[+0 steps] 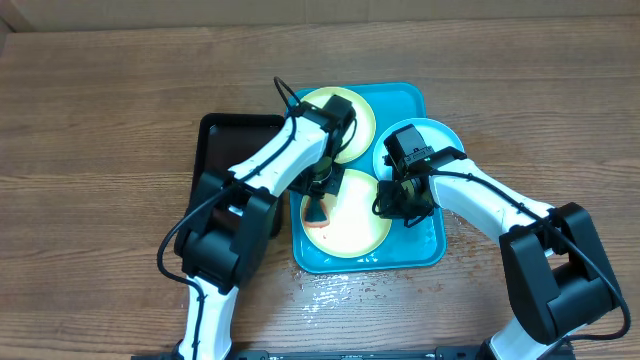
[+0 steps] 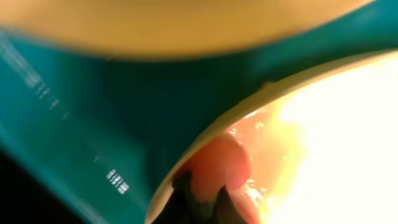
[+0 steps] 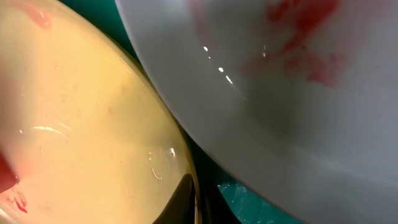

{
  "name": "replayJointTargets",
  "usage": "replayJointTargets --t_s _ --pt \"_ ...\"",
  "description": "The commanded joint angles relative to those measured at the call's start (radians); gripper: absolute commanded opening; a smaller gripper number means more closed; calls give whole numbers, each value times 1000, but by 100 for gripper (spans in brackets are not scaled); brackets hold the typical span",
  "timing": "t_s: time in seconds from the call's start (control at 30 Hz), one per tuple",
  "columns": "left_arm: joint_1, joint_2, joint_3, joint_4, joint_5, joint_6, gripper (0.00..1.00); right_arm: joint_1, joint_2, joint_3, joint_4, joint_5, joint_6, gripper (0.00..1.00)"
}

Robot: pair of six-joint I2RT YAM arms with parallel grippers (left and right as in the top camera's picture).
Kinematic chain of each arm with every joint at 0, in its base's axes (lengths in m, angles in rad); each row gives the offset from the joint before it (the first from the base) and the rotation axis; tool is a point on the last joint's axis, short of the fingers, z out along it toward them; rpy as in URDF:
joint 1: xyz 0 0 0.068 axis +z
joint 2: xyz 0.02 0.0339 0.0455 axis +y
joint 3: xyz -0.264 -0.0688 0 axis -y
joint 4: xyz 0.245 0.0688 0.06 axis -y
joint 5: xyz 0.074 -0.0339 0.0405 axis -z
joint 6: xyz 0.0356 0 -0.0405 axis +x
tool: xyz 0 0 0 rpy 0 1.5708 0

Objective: Clean dirty plates on tray and stack at the side
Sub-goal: 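Carry the sponge with the left gripper onto the lower yellow plate, then scrub the lower yellow plate with the sponge in the left gripper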

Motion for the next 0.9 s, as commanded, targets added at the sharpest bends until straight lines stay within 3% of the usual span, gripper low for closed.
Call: replayJointTargets --t_s 0.0,0.23,0.5,0.87 --pt "-18 35 -4 36 237 93 4 -7 8 -19 -9 105 8 4" --pt "-95 35 -4 2 270 261 4 -7 8 -19 -10 105 8 4" --pt "-98 35 -6 -43 241 253 4 -7 8 -19 -13 105 8 4" --pt "-71 35 -15 -81 -362 -39 4 -7 8 -19 -13 109 8 4"
